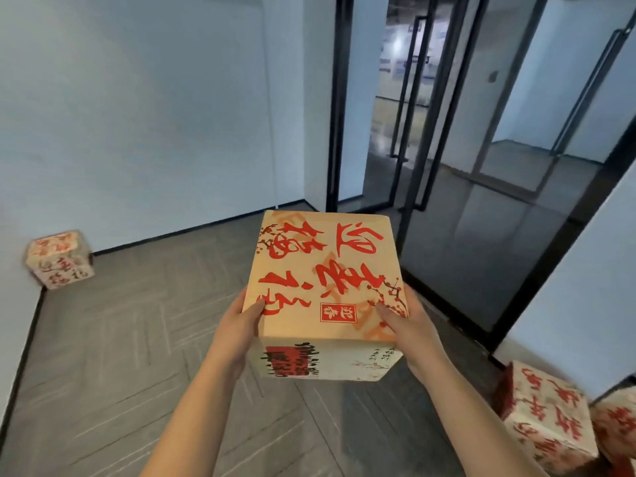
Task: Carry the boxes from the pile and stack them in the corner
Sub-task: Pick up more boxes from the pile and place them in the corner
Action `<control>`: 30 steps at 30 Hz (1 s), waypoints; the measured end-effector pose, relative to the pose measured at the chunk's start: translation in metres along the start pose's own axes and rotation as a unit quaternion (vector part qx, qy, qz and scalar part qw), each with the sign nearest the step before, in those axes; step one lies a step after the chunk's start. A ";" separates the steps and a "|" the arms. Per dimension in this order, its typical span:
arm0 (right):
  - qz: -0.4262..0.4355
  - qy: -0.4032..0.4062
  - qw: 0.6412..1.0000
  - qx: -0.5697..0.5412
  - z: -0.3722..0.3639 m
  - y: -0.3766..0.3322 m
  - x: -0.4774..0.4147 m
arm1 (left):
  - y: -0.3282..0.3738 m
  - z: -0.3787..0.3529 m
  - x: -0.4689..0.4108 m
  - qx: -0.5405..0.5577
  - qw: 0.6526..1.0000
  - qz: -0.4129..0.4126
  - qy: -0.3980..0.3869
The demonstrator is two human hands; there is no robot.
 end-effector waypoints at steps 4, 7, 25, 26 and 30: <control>0.010 -0.071 0.997 0.015 -0.100 -0.027 -0.048 | 0.016 0.098 -0.017 0.032 0.998 -0.005 0.058; 0.023 -0.131 0.990 0.036 -0.172 -0.043 -0.083 | 0.013 0.164 -0.027 0.048 0.993 -0.004 0.109; 0.014 -0.298 0.954 -0.039 -0.467 -0.109 -0.382 | 0.086 0.406 -0.242 0.009 0.953 -0.005 0.303; 0.013 -0.305 0.952 -0.034 -0.484 -0.116 -0.395 | 0.092 0.420 -0.251 0.010 0.951 -0.008 0.310; 0.024 -0.342 0.939 -0.005 -0.558 -0.150 -0.431 | 0.109 0.473 -0.275 0.027 0.952 -0.012 0.303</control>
Point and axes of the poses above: each hand's wrist, its own x-axis away from the middle knuckle, its own z-axis out of the back of the hand, y = z × x, the point moved 6 cm from there along -x, towards the middle knuckle, and after that the axes turned 9 degrees about -y, right-handed, at the moved point
